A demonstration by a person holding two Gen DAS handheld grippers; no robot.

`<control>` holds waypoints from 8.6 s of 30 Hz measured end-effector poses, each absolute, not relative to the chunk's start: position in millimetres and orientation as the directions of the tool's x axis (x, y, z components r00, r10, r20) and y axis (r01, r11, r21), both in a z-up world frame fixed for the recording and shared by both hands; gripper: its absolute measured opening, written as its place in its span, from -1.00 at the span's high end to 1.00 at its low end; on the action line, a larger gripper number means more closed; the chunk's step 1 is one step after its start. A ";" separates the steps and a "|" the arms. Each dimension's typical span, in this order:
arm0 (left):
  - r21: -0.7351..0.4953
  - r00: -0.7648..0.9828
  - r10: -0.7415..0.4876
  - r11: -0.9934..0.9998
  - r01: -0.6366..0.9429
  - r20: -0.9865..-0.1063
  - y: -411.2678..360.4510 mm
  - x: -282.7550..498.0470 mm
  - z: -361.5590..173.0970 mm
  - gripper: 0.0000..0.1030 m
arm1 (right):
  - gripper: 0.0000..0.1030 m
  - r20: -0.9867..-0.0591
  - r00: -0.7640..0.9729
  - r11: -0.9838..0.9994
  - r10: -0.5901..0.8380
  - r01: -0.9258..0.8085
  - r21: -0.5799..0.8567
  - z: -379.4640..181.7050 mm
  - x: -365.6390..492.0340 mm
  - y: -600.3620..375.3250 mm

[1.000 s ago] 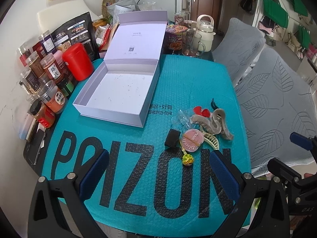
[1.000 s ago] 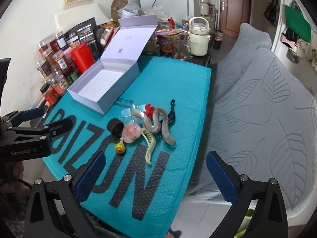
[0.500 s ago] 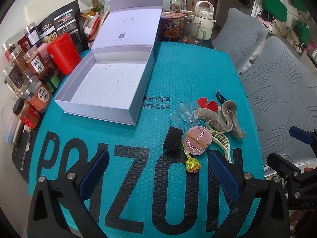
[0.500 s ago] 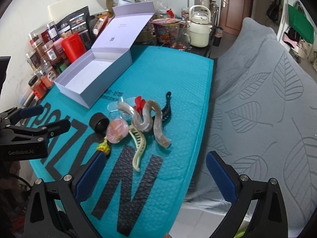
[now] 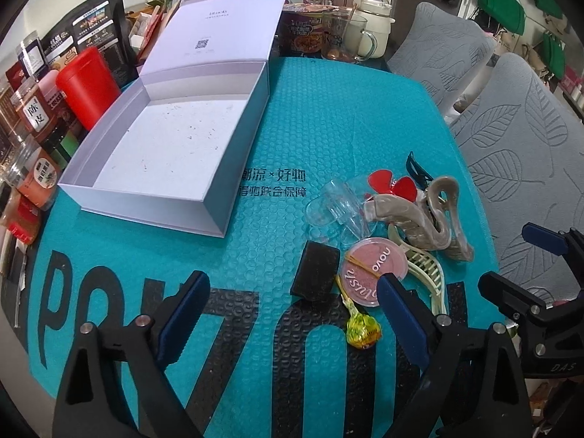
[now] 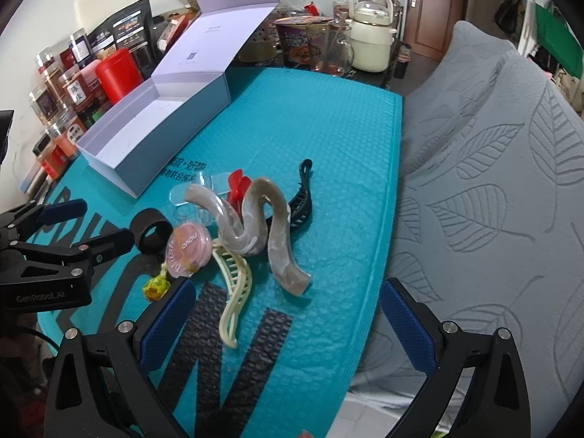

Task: Organize rigid objects
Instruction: 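Lower the right gripper onto the beige marbled S-shaped clip and close, then lift the beige S-shaped clip with the right gripper and carry it into the white box, then lower the beige S-shaped clip into the box and open the right gripper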

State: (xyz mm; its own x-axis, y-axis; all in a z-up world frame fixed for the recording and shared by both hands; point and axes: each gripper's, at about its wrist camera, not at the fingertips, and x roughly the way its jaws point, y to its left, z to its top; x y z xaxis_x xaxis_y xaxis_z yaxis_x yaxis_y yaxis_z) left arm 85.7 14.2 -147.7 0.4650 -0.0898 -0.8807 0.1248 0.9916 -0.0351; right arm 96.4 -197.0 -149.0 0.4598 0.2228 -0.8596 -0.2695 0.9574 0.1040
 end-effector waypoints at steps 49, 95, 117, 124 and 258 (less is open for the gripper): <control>-0.091 0.440 -0.150 0.984 0.153 -0.885 47.8 107.9 -177.6 0.50 | -0.17 -0.851 0.453 0.951 0.266 -0.268 0.155 -184.6 145.4 -156.1; -0.044 0.572 -0.151 0.980 0.196 -0.806 36.3 16.4 -46.0 0.50 | -0.16 -0.790 0.502 0.919 0.352 -0.343 0.192 -73.4 43.5 -167.1; -0.056 0.596 -0.226 0.955 0.290 -0.771 79.9 24.6 -7.7 0.50 | -0.16 -0.761 0.545 0.931 0.352 -0.285 0.228 -31.4 23.2 -125.3; -0.058 0.605 -0.235 0.953 0.297 -0.761 103.5 37.5 -4.0 0.50 | -0.16 -0.753 0.561 0.935 0.344 -0.277 0.221 -24.9 33.9 -99.3; -0.047 0.487 -0.193 0.954 0.297 -0.852 194.0 347.4 -130.4 0.50 | -0.43 -0.790 0.556 0.966 0.258 -0.135 0.221 -135.4 308.2 24.9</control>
State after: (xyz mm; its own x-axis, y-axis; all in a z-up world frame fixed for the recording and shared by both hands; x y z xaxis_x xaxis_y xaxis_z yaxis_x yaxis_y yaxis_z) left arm 347.4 194.0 -130.4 0.4871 -0.1935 -0.8517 0.2971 0.9537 -0.0468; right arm 308.2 24.9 -135.4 0.5562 0.2584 -0.7898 -0.1353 0.9659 0.2207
